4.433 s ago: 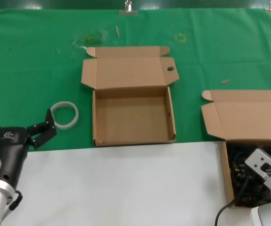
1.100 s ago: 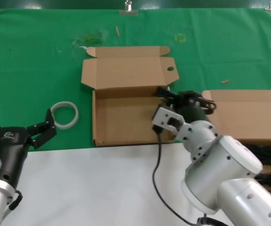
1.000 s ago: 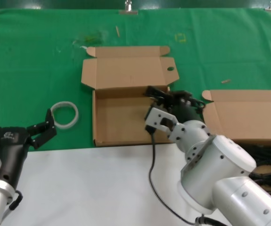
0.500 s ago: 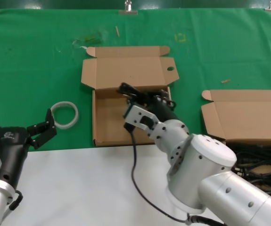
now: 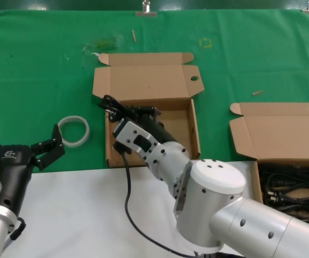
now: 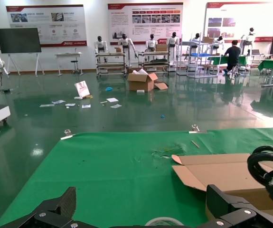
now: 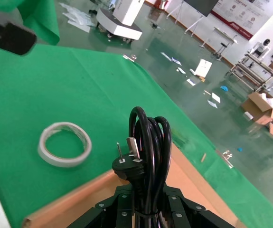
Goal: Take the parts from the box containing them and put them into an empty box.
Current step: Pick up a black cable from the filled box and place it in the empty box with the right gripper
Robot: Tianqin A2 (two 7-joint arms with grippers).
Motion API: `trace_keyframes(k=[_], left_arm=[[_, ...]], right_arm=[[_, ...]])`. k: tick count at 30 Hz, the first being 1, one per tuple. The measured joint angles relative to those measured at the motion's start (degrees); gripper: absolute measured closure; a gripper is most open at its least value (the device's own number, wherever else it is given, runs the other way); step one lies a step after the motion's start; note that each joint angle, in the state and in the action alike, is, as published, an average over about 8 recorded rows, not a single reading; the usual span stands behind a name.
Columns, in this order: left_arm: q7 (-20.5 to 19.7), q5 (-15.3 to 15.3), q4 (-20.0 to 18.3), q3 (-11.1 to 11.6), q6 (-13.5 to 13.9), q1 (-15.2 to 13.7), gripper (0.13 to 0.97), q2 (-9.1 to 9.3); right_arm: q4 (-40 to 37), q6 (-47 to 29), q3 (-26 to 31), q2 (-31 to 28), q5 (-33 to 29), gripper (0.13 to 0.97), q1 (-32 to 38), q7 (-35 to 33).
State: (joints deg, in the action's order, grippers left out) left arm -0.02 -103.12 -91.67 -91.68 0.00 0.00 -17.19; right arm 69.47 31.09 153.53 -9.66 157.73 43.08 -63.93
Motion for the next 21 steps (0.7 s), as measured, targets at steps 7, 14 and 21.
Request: trace_keyframes(k=[7,14,21], left_arm=[[0.0,0.0,0.0,0.0,0.0,0.0,0.132,0.0],[0.0,0.0,0.0,0.0,0.0,0.0,0.132,0.0],[0.0,0.0,0.0,0.0,0.0,0.0,0.132,0.0]], right_arm=[[-0.1,0.3,2.0,0.0,0.0,0.866,0.6,3.1],[-0.1,0.3,2.0,0.0,0.0,0.844,0.6,3.2],[-0.1,0.3,2.0,0.0,0.0,0.795,0.6,3.2]])
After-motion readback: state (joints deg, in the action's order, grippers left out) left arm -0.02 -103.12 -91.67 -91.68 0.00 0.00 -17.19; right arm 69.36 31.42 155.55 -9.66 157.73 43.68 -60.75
